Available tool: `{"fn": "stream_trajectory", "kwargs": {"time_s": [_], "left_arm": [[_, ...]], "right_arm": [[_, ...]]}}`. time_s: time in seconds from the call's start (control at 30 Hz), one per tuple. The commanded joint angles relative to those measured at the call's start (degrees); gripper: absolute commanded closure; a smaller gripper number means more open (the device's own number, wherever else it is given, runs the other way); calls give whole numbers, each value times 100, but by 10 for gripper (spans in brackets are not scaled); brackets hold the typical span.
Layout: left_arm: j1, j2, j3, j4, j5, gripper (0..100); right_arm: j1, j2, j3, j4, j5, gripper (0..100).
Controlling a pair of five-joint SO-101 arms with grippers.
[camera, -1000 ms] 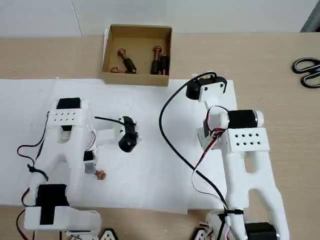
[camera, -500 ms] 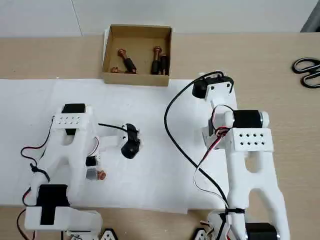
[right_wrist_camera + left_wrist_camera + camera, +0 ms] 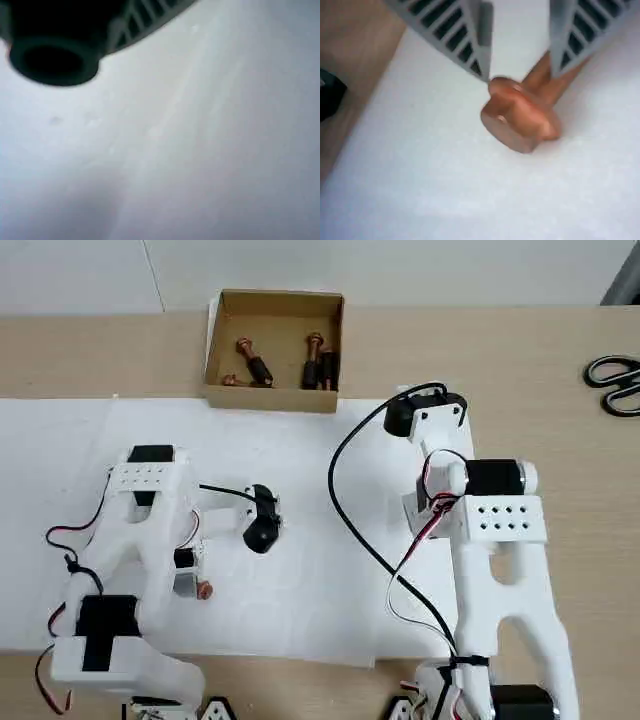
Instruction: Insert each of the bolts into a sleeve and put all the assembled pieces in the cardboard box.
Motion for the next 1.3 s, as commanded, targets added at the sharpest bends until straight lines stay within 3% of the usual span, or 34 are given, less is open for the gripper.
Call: {"fn": "stream_trajectory", "kwargs": {"time_s": [0.0, 0.57, 0.67, 0.8, 1.17, 1.27], "left_arm": [[-18, 308, -4, -246, -1749, 920], [-9, 264, -154, 220, -1178, 855], [-35, 316, -233, 0, -1116, 855], [-26, 448, -391, -677, -448, 855], [-26, 624, -840, 0, -677, 859], [-35, 624, -831, 44, -677, 910]], "right_arm": [[4, -224, -35, -31, 62, 994], [22, -224, -44, -31, 62, 995], [31, -224, -44, -31, 62, 995], [4, -224, -44, -40, 62, 995], [4, -224, -44, -31, 62, 995], [4, -224, -44, -40, 62, 995]]}}
